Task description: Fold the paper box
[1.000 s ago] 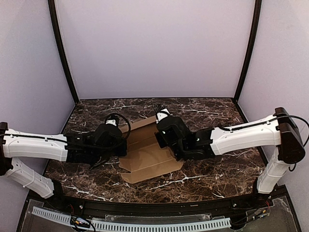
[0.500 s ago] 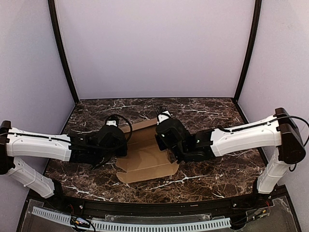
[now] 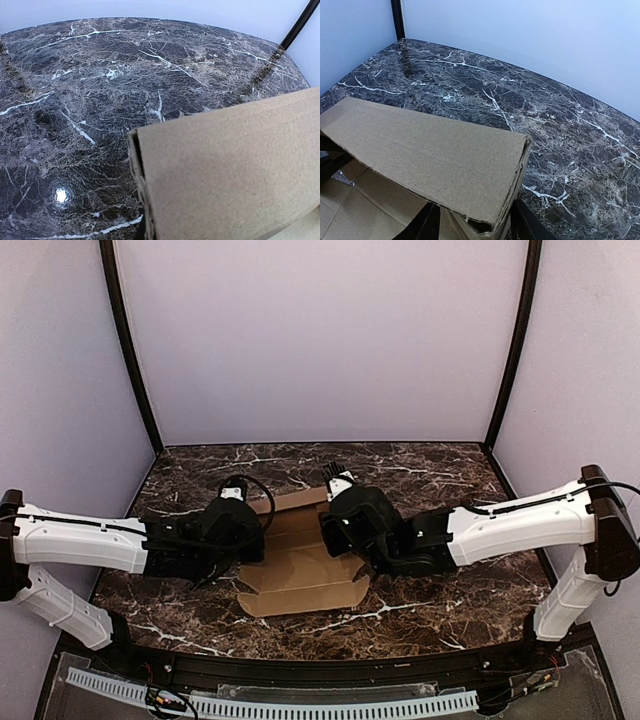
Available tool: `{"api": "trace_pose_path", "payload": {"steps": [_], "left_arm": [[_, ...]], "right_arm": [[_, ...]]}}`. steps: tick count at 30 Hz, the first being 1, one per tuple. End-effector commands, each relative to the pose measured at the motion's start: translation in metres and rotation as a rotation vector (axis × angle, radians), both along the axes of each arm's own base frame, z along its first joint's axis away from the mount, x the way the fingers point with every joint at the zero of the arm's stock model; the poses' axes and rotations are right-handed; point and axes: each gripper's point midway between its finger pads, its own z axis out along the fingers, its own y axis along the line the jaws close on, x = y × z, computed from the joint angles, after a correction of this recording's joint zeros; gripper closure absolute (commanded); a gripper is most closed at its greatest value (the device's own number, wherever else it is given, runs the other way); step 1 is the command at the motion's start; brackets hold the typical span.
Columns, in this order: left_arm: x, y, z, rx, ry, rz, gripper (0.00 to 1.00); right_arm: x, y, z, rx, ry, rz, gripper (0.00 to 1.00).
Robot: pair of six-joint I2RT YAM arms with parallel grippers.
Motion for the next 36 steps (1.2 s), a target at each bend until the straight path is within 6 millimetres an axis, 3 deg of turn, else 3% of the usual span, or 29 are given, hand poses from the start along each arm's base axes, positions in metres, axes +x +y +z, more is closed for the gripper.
{"api": "trace_pose_path", "payload": {"steps": [1, 10, 17, 21, 25, 31, 36], "left_arm": [[0.0, -0.021, 0.024, -0.07, -0.035, -0.06, 1.0], [0.004, -0.021, 0.019, -0.06, -0.043, -0.111, 1.0], [0.008, -0.024, 0.02, -0.042, -0.095, -0.203, 1.0], [0.008, -0.036, 0.021, -0.011, -0.149, -0.318, 1.0], [0.008, -0.054, 0.017, 0.025, -0.179, -0.438, 1.0], [-0.002, -0.092, -0.002, 0.079, -0.206, -0.676, 1.0], [-0.012, -0.121, -0.017, 0.07, -0.212, -0.839, 0.99]], "right_arm": [[-0.02, 0.008, 0.014, 0.076, 0.028, 0.084, 0.5], [-0.044, -0.006, 0.021, 0.09, 0.047, 0.219, 0.34], [-0.075, -0.029, 0.043, 0.091, 0.028, 0.387, 0.22], [-0.09, -0.038, 0.054, 0.054, 0.021, 0.476, 0.18], [-0.092, -0.048, 0.066, 0.039, -0.012, 0.489, 0.17], [-0.077, -0.056, 0.072, 0.028, -0.01, 0.461, 0.23], [-0.066, -0.053, 0.063, 0.054, 0.04, 0.482, 0.44]]}}
